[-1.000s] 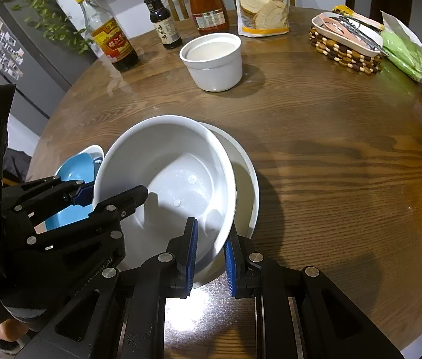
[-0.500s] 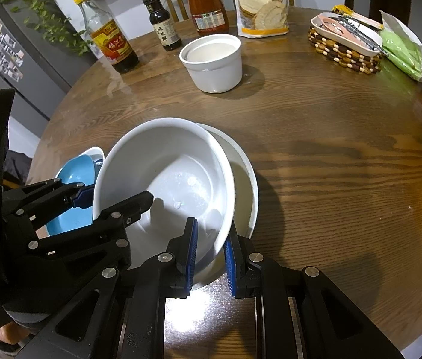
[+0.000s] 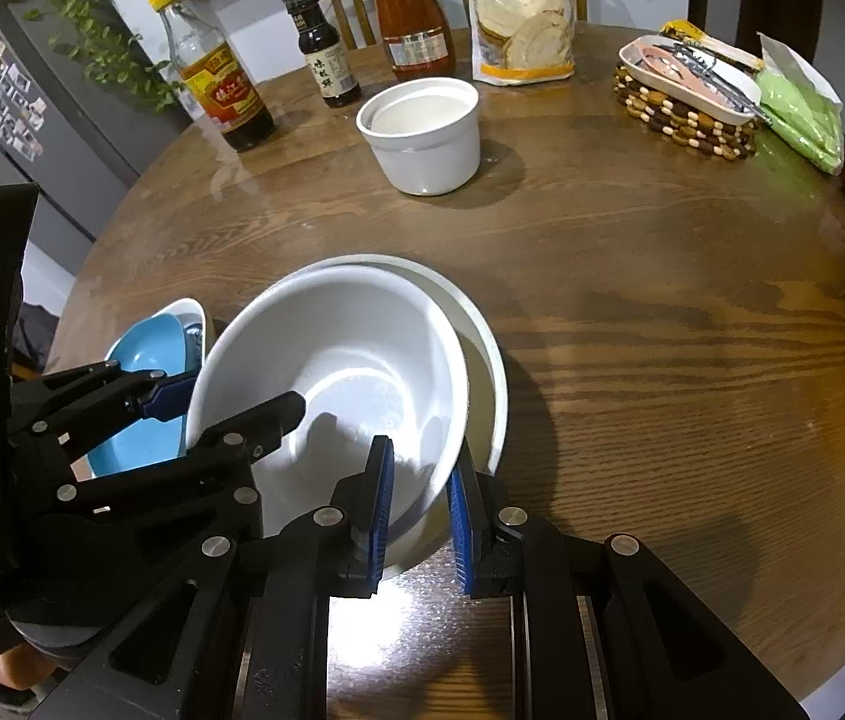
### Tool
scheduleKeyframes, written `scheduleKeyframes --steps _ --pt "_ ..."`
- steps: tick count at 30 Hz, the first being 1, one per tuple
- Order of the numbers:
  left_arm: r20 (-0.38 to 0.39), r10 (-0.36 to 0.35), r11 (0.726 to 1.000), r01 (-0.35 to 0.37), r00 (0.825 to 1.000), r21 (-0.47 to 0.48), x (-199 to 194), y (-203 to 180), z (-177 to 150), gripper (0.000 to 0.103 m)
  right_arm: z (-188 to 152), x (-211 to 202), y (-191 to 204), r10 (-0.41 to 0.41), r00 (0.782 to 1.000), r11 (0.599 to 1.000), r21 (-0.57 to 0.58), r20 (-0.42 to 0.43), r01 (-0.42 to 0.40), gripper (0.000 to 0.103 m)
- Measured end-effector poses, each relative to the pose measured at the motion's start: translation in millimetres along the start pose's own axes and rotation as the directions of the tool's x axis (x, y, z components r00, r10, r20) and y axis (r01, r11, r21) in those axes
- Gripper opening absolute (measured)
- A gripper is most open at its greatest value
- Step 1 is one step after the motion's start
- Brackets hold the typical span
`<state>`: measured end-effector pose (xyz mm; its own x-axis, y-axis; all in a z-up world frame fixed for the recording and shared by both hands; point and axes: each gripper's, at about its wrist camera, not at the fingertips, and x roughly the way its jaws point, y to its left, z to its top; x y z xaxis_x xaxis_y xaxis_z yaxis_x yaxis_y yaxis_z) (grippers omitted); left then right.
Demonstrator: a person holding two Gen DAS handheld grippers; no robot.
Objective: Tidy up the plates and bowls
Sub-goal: 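Lower the smaller white bowl into the large white bowl with both grippers, then open both grippers and release the nested white bowls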
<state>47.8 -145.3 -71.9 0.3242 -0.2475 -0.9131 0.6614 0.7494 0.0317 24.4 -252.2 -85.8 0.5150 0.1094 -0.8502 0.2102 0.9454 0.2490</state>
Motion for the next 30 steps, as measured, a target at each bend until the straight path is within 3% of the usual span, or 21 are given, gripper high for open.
scheduleKeyframes --steps 23,27,29,30 --pt "0.046 -0.009 1.0 0.009 0.999 -0.012 -11 1 -4 0.045 2 -15 -6 -0.011 0.999 0.999 0.037 0.044 0.01 0.019" --pt "0.054 -0.004 1.0 0.005 0.999 -0.015 -13 0 -4 0.051 2 -17 -9 -0.004 0.998 0.999 0.053 0.056 0.001 0.036" --pt "0.065 0.011 1.0 -0.01 0.998 -0.018 -16 2 -5 0.062 3 -18 -11 -0.005 0.998 0.998 0.062 0.065 0.0 0.045" --pt "0.071 0.015 1.0 -0.014 0.997 -0.023 -17 3 -5 0.063 3 -19 -12 -0.002 0.998 0.998 0.067 0.069 -0.002 0.05"
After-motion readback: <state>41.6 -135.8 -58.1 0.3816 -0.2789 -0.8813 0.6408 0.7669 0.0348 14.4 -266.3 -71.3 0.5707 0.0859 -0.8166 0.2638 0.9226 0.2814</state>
